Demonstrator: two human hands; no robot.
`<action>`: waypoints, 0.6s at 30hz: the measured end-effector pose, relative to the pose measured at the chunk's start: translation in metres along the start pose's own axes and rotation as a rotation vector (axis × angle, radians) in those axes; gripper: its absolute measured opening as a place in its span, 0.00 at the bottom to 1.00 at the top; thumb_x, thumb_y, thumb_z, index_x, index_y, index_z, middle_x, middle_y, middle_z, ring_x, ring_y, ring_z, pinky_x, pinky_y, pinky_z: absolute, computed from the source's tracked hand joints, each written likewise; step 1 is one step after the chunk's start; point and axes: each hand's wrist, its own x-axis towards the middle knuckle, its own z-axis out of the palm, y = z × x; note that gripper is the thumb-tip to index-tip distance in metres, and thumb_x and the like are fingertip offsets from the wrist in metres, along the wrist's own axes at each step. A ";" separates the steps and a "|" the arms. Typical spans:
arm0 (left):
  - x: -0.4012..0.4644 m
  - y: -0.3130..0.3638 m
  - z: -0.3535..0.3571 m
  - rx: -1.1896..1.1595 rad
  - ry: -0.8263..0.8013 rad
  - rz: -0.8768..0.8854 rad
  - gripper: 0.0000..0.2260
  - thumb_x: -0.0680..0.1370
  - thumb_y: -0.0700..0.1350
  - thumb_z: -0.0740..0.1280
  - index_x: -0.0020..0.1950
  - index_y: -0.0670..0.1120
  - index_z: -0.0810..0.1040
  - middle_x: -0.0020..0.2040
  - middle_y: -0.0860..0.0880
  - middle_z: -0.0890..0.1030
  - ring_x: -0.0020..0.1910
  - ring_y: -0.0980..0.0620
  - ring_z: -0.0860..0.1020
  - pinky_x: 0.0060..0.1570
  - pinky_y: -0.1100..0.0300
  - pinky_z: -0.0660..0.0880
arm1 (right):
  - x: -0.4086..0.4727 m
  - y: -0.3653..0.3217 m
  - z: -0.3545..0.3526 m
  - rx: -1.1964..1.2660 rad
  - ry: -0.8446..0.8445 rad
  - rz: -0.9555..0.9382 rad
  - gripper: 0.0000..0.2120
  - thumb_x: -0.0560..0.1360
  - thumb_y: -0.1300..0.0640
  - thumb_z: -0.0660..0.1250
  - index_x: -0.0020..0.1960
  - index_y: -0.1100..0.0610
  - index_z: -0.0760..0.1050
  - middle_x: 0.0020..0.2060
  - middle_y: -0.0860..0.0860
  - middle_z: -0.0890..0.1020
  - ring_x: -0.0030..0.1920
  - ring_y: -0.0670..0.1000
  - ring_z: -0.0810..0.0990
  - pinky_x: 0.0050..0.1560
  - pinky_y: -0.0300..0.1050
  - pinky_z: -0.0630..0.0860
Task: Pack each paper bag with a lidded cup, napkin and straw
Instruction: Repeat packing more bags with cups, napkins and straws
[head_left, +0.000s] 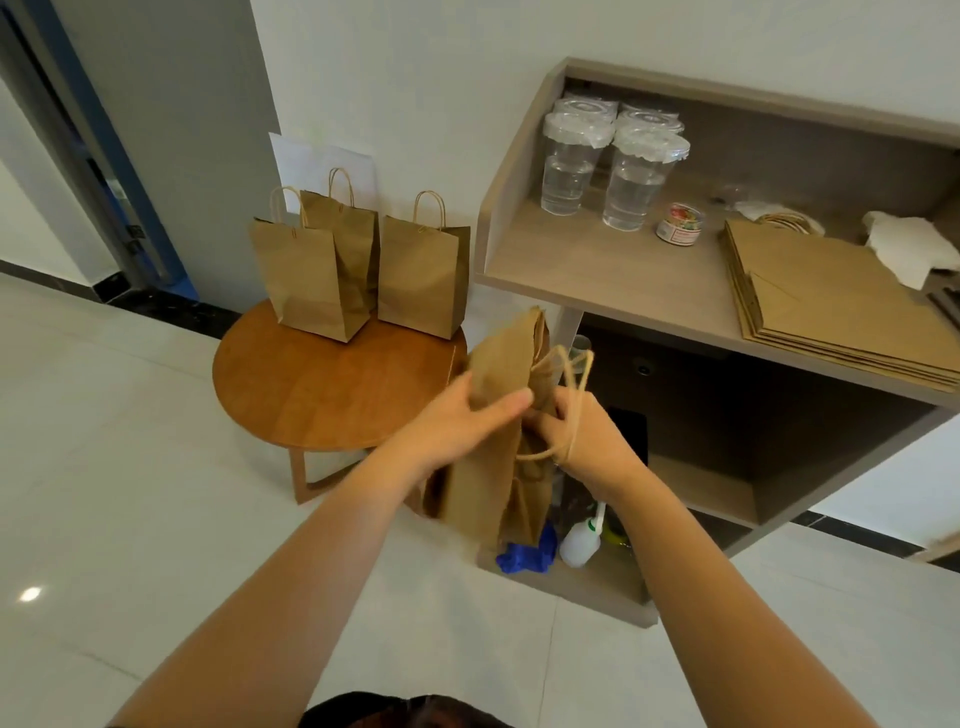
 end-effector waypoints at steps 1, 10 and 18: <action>-0.003 0.002 0.008 -0.090 -0.091 0.013 0.35 0.69 0.63 0.66 0.72 0.50 0.63 0.65 0.51 0.73 0.63 0.50 0.72 0.59 0.55 0.72 | 0.003 -0.002 0.004 -0.026 -0.009 -0.025 0.06 0.77 0.63 0.63 0.43 0.59 0.77 0.38 0.55 0.81 0.40 0.49 0.81 0.45 0.41 0.78; 0.008 -0.026 -0.002 0.061 0.175 -0.025 0.12 0.81 0.44 0.59 0.50 0.36 0.77 0.47 0.37 0.80 0.53 0.36 0.77 0.52 0.52 0.72 | 0.014 0.018 0.017 0.091 0.115 0.137 0.06 0.78 0.59 0.62 0.44 0.55 0.76 0.43 0.56 0.82 0.47 0.55 0.81 0.50 0.48 0.78; 0.008 -0.042 -0.005 0.531 0.254 0.122 0.11 0.81 0.40 0.58 0.57 0.35 0.76 0.44 0.42 0.80 0.43 0.57 0.80 0.44 0.70 0.72 | 0.029 0.031 0.031 -0.477 0.040 0.309 0.05 0.79 0.58 0.61 0.48 0.59 0.73 0.39 0.52 0.77 0.41 0.51 0.78 0.43 0.41 0.73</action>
